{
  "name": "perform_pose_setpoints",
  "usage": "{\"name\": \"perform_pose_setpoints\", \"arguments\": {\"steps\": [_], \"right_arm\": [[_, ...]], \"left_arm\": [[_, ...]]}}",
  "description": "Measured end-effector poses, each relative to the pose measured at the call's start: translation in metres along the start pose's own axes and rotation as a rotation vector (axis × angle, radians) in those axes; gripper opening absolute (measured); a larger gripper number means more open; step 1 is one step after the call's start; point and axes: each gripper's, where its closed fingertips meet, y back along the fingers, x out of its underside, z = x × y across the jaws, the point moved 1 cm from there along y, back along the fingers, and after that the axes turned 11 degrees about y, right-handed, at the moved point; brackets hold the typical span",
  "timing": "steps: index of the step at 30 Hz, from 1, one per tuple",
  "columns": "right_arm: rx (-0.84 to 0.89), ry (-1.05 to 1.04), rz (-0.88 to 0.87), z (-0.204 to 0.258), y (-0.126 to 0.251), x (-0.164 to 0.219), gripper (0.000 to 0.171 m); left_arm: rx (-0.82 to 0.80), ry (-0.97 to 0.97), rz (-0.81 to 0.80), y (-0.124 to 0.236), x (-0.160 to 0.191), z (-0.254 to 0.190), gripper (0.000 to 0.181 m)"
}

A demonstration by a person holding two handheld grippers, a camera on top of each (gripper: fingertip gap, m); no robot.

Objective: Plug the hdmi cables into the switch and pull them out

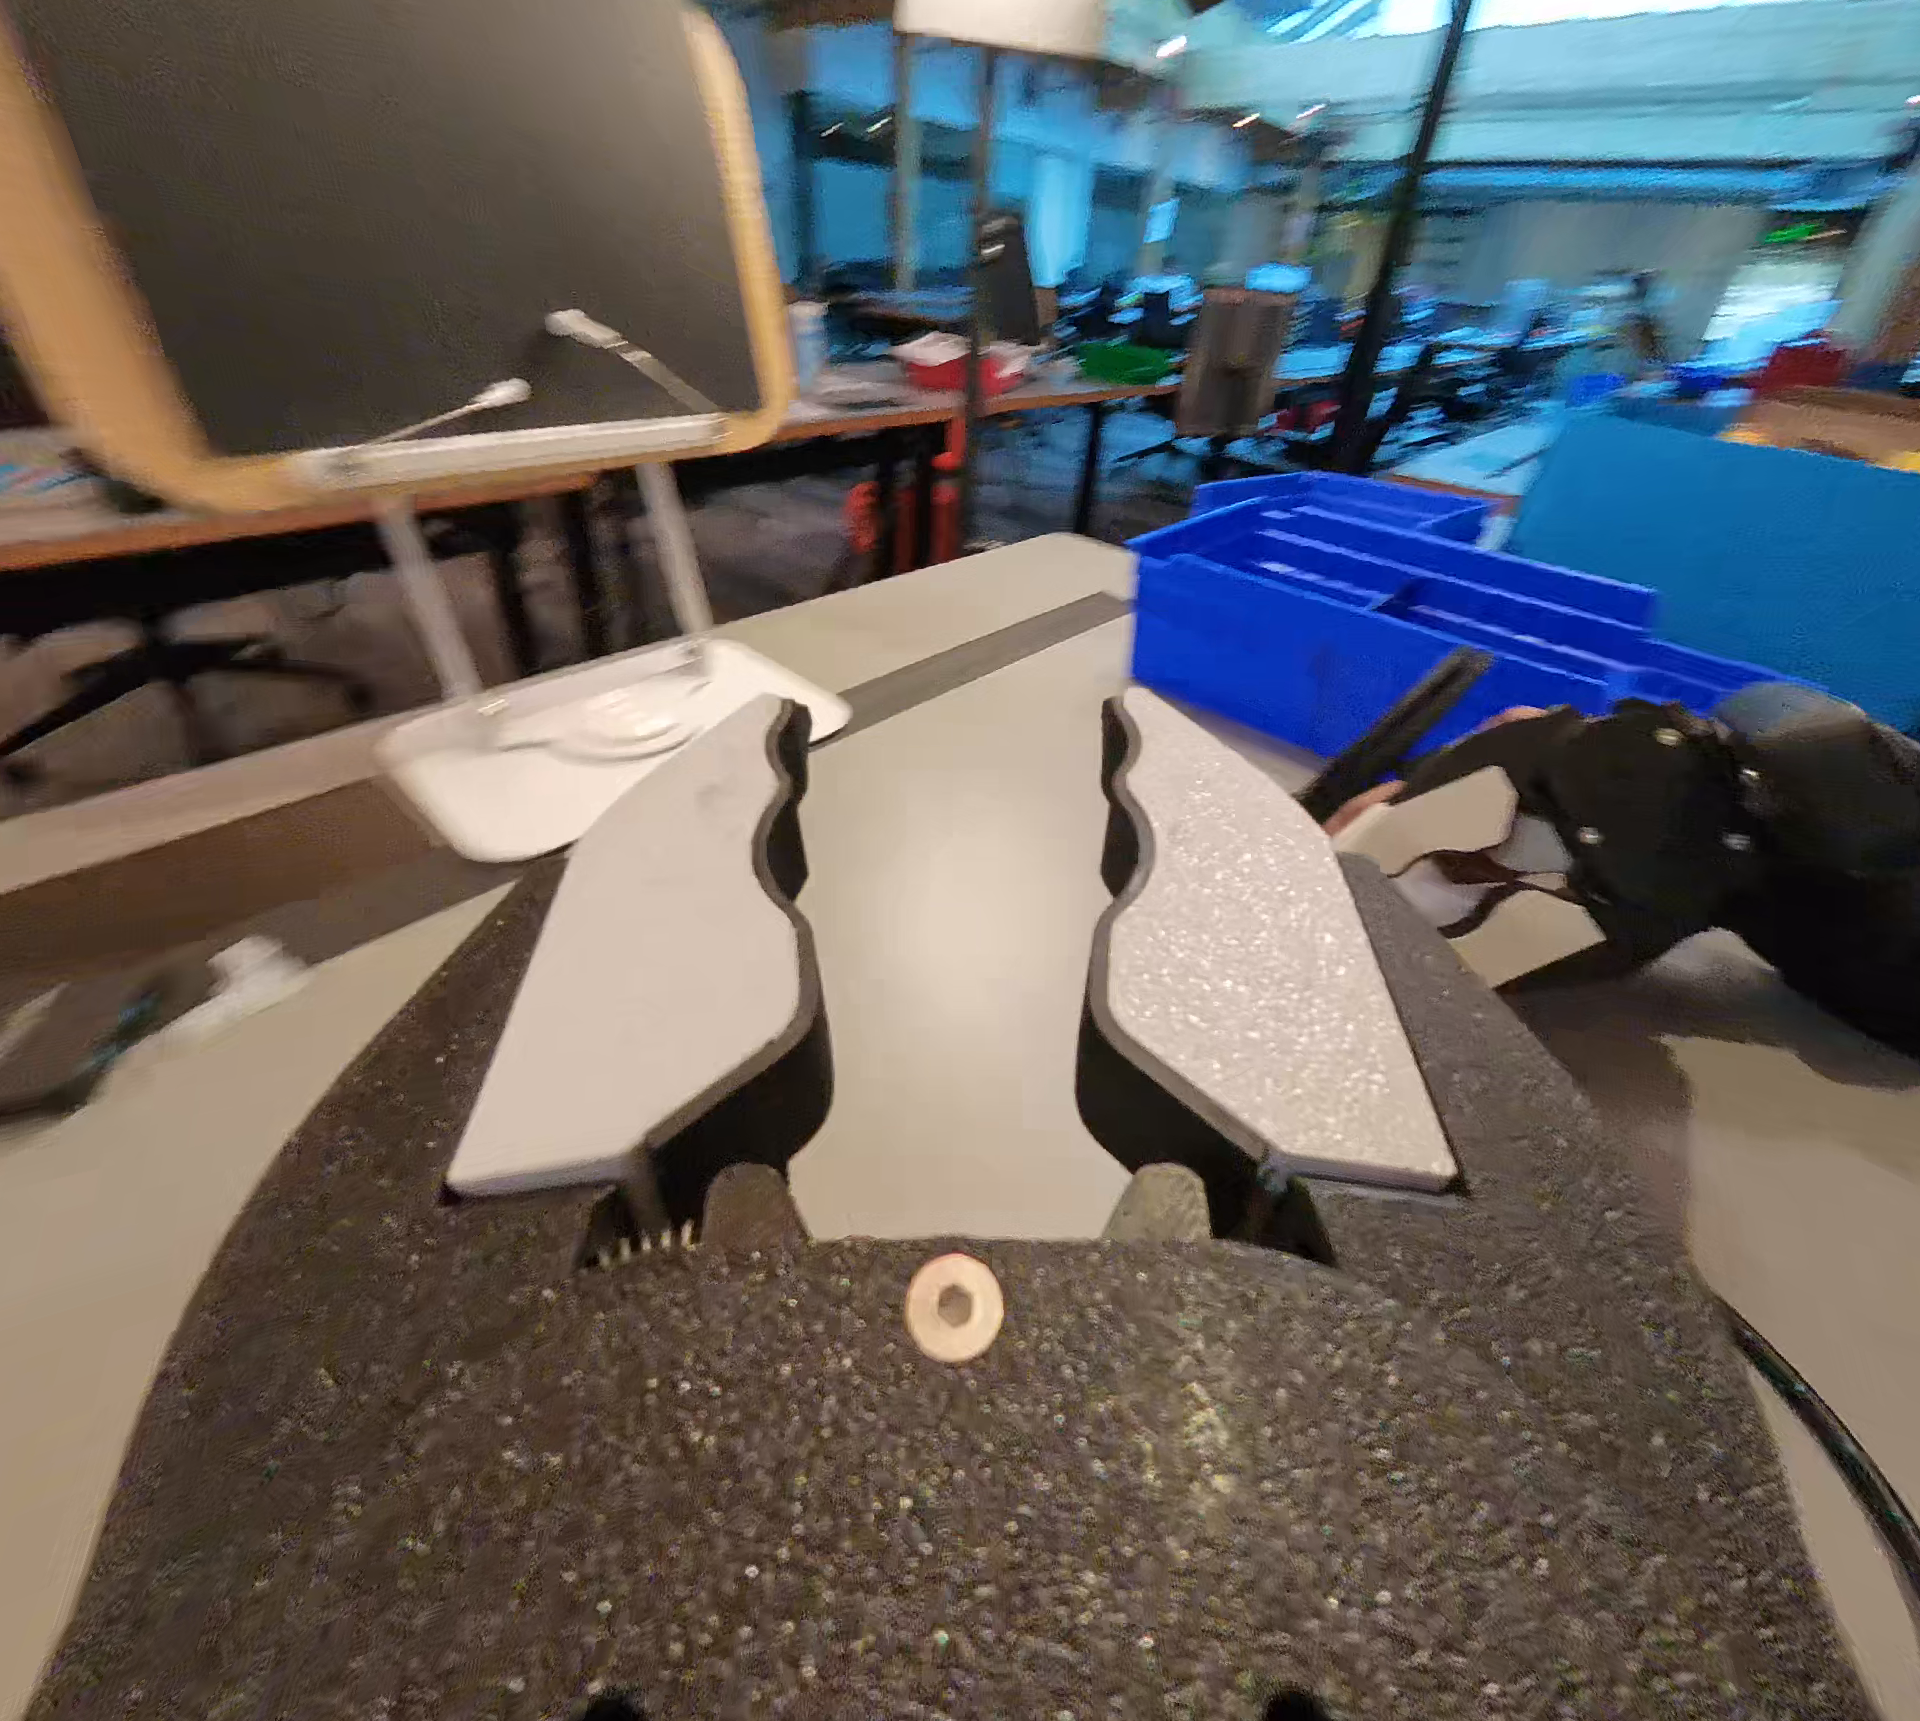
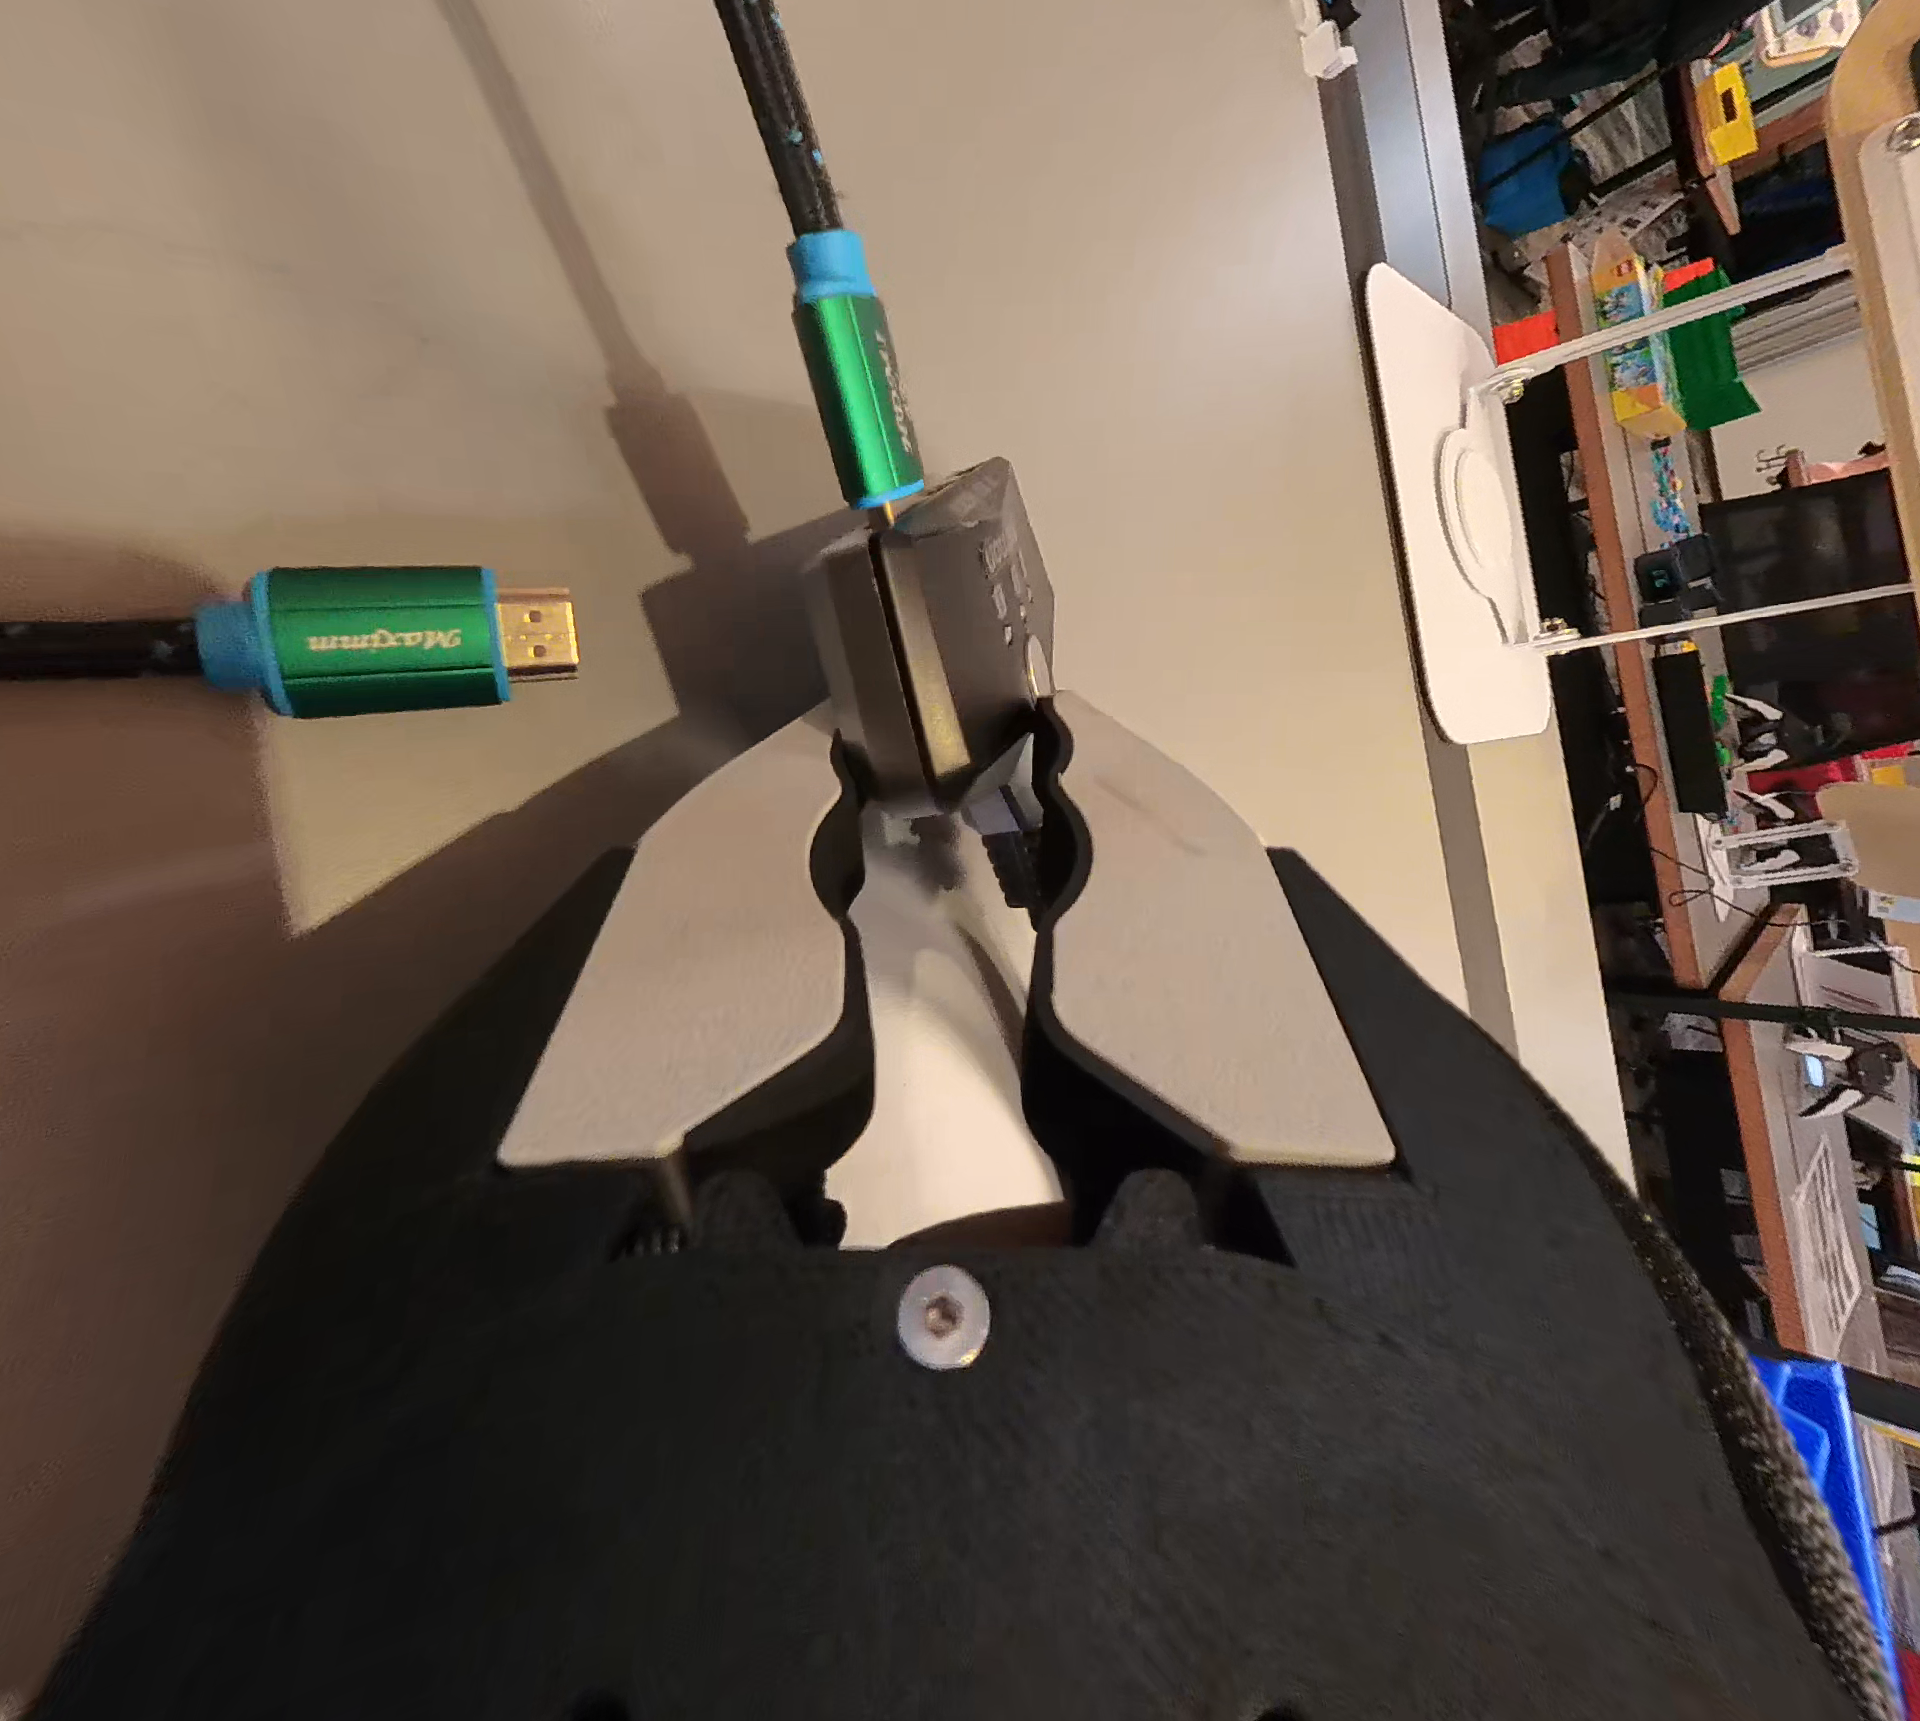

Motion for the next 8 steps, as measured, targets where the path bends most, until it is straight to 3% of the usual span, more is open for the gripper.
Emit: {"name": "perform_pose_setpoints", "arguments": {"steps": [5, 8], "right_arm": [[-0.025, -0.016, 0.001, 0.005, 0.008, 0.003, 0.031], [-0.040, -0.015, 0.001, 0.008, 0.012, 0.004, 0.032]], "left_arm": [[-0.362, -0.065, 0.210, 0.096, -0.034, 0.060, 0.052], [-0.600, -0.065, 0.442, 0.162, -0.027, 0.117, 0.045]]}}
